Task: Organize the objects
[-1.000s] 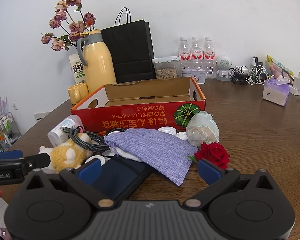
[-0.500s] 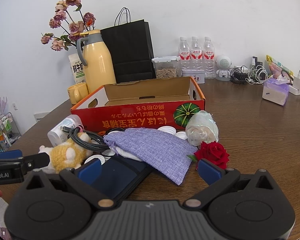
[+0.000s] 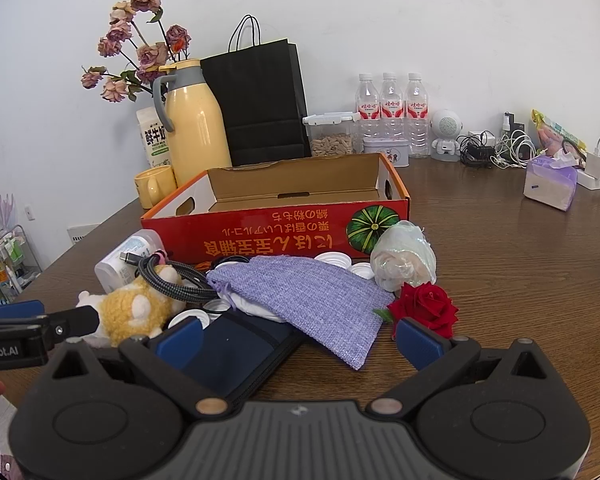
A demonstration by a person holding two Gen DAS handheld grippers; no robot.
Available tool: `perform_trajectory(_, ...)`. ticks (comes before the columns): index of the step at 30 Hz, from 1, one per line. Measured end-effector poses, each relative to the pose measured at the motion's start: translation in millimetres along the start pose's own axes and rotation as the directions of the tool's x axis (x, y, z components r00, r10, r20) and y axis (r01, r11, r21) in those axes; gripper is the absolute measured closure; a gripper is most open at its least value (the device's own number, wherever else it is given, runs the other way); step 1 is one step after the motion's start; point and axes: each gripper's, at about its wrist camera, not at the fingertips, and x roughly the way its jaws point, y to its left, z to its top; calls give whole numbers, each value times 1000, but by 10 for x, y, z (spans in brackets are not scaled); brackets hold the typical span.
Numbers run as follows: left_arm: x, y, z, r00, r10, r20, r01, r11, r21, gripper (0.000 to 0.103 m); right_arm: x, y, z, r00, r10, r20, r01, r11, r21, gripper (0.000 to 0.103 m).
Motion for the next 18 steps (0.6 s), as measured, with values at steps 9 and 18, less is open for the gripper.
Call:
perform_trajectory(9,-12,-1,-5,1000,1,1,-1,1000,0,0,-2,-3,3,1000,1,0,-1,1000,-1,0)
perform_trajectory(18,-11,-1,-6,1000,1,1,-1,1000,0,0,-1,-3,5,1000,1,1,-1,1000,0,0)
